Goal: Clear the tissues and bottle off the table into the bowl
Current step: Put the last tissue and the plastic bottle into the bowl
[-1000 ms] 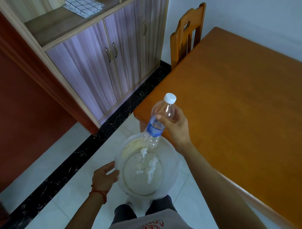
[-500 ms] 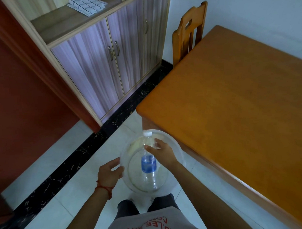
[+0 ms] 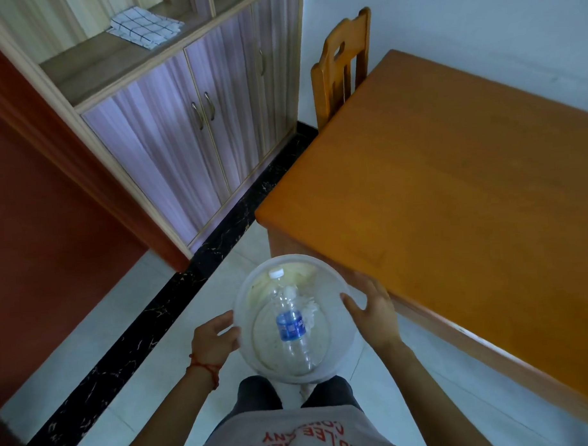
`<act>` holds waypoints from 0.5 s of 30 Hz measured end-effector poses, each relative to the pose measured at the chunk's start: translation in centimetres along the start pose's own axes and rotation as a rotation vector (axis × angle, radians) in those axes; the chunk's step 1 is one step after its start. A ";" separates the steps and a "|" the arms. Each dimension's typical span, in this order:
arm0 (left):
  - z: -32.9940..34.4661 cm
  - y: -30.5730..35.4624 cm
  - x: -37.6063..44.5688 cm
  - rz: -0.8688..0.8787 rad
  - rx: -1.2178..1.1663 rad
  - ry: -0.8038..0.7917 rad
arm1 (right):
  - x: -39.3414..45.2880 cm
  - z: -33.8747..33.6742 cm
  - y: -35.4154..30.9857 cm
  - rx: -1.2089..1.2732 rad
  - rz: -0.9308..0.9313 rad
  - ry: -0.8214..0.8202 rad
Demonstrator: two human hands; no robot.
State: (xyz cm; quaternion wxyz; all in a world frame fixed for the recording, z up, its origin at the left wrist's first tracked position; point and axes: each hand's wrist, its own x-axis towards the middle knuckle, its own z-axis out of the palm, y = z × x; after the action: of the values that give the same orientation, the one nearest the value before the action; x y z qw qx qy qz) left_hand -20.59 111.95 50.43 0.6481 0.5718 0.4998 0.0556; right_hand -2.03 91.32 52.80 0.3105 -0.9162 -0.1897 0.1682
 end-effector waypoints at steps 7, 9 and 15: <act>-0.6 -0.5 1.0 0.014 0.046 -0.107 | -5.0 0.6 1.5 0.183 0.390 -0.070; -0.9 -0.5 1.3 0.023 0.065 -0.154 | -6.6 1.1 1.2 0.211 0.405 -0.042; -1.4 -0.2 1.2 0.070 0.151 -0.269 | -11.5 2.8 0.7 0.280 0.456 0.114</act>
State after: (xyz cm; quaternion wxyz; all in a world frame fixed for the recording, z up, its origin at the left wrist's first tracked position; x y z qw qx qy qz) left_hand -21.11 113.65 49.78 0.6622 0.6383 0.3908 -0.0368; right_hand -13.07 87.05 52.43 0.3982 -0.8915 0.0644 0.2064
